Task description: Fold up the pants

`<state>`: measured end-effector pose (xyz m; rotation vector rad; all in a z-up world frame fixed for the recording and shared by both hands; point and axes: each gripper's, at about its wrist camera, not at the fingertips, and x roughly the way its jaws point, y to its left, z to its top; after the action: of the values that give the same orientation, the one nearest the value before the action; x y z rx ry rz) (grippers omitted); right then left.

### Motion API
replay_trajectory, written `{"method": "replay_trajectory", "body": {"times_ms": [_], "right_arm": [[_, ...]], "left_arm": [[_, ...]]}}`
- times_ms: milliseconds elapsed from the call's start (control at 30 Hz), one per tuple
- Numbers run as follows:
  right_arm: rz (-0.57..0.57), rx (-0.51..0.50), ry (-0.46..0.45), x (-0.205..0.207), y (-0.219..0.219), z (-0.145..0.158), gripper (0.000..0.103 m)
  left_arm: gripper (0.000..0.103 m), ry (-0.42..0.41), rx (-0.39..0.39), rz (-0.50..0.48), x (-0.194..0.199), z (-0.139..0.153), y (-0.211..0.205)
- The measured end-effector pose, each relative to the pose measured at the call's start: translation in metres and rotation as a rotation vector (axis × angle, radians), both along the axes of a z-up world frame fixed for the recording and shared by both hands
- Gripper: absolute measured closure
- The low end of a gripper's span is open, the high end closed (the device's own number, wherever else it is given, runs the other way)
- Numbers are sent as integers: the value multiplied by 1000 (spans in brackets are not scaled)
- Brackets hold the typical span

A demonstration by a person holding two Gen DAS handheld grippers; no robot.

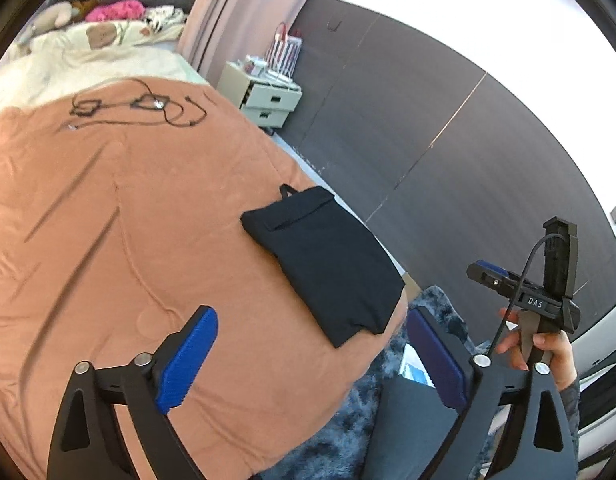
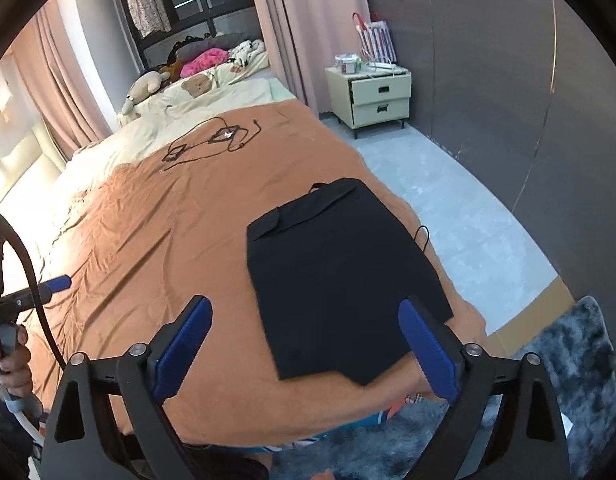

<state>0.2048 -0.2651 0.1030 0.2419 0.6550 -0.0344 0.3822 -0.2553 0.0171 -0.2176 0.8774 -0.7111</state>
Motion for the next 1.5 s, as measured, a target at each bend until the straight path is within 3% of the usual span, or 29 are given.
{"method": "replay_trajectory", "body": {"times_ms": [100,800,1500], "right_arm": [[0,-21,-4,-10,21,4,0],[63,-50,-83,-94,92,-7,0],[108,-30,-206,-215,139,-48,0]], "left_arm": [[2,-29,-2,18,-15,11,15],[1,-176,77,170,-120,24,103],[1,-310,116,243,-260,18,138]]}}
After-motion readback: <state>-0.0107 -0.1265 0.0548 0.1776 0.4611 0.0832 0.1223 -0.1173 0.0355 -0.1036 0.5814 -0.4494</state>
